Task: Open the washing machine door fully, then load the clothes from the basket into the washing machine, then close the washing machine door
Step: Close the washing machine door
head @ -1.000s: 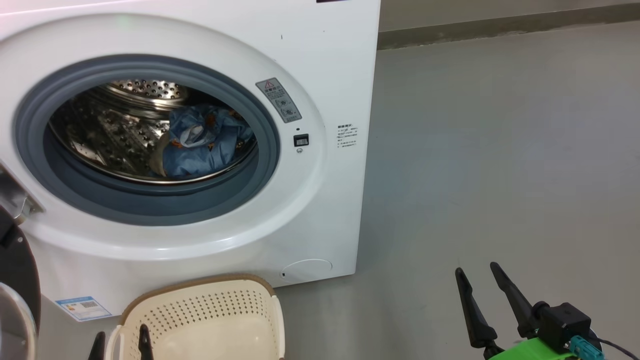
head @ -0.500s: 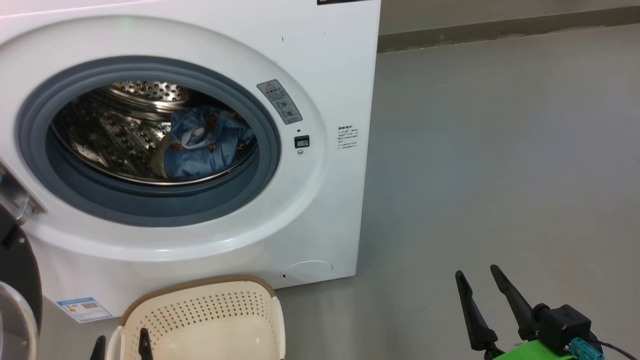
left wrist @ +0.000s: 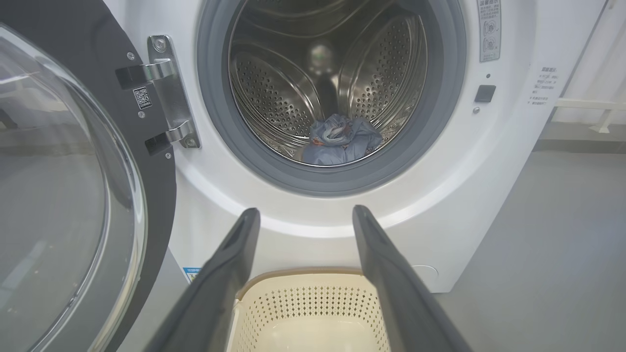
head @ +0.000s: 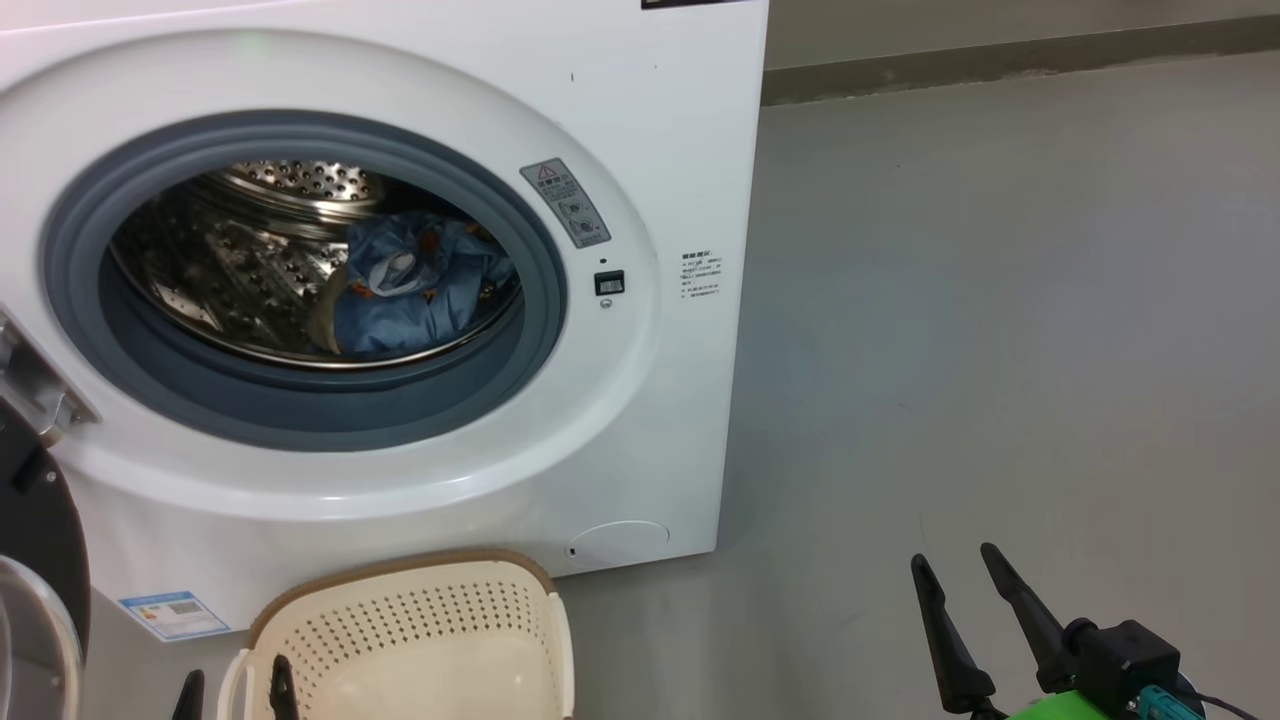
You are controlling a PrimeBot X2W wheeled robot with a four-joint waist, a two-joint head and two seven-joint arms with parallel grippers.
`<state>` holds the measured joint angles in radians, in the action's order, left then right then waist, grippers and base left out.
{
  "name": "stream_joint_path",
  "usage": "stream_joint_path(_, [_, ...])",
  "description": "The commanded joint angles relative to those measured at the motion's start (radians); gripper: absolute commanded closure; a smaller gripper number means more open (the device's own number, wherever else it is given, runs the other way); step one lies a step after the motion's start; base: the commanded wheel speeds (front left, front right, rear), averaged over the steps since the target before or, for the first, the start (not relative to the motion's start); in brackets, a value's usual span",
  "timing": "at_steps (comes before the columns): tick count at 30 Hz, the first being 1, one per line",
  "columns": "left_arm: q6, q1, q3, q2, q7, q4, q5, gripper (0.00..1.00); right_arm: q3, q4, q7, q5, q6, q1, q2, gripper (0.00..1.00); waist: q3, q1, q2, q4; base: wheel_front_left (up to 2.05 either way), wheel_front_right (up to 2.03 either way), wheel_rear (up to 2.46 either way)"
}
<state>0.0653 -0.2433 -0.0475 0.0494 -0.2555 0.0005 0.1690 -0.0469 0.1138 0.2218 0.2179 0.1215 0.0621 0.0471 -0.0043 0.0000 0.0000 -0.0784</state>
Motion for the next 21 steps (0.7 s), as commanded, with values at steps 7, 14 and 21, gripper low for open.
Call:
stream_joint_path(7, [-0.010, 0.056, -0.044, 0.003, -0.006, -0.008, -0.019, 0.00, -0.021, -0.019, 0.007, -0.010, 0.009, -0.014, 0.003, 0.00, 0.001, 0.0000, 0.0000, 0.006, 0.00, 0.00, 0.00])
stream_joint_path(14, [-0.016, 0.064, -0.049, 0.002, -0.006, -0.005, -0.021, 0.00, -0.021, -0.013, 0.008, -0.007, 0.009, -0.018, 0.003, 0.00, 0.006, 0.0000, 0.0000, 0.008, 0.00, 0.00, 0.00])
stream_joint_path(21, [-0.017, 0.066, -0.053, 0.001, -0.006, 0.001, -0.026, 0.00, -0.021, -0.008, 0.009, -0.006, 0.009, -0.020, 0.003, 0.00, 0.009, 0.0000, 0.0000, 0.009, -0.12, 0.12, 0.00])
